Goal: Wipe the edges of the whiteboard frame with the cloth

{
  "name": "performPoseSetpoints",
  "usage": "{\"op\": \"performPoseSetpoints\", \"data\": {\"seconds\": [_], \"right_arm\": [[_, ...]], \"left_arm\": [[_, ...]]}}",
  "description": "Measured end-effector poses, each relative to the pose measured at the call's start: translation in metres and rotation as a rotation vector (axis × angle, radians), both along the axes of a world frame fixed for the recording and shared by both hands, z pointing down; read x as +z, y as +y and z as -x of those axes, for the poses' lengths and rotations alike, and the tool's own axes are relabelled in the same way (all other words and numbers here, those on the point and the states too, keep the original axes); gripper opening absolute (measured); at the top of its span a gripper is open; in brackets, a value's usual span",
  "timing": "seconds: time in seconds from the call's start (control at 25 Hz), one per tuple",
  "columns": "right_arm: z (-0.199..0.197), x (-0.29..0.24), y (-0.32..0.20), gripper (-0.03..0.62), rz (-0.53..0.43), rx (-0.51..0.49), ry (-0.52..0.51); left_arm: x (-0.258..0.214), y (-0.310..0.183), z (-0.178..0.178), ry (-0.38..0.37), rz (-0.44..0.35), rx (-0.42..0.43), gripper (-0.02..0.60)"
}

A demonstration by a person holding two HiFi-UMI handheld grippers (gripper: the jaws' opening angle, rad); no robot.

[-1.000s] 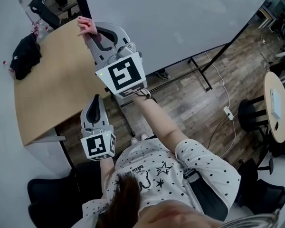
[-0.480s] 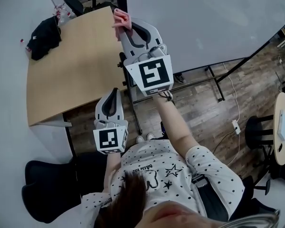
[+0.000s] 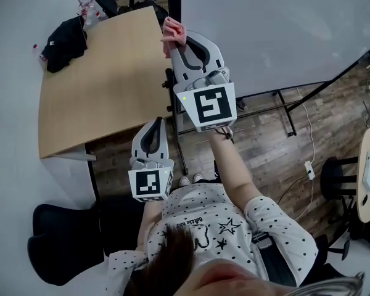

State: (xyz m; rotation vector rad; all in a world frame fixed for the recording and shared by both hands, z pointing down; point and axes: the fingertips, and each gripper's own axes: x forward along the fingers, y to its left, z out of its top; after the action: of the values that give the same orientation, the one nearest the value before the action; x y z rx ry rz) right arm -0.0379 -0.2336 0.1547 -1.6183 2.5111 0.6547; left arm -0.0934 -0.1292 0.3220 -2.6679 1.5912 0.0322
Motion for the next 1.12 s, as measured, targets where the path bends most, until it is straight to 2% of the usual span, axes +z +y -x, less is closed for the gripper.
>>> {"op": "performPoseSetpoints", "data": {"seconds": [0.96, 1.12], "right_arm": [[0.004, 0.026, 0.001, 0.037, 0.012, 0.004, -0.003], [0.005, 0.033, -0.001, 0.037, 0.021, 0.012, 0.034]], "left_arm": [[0.000, -0.003, 0.008, 0.009, -0.017, 0.008, 0.015], [0.000, -0.005, 0.010, 0.005, -0.019, 0.009, 0.015]]}}
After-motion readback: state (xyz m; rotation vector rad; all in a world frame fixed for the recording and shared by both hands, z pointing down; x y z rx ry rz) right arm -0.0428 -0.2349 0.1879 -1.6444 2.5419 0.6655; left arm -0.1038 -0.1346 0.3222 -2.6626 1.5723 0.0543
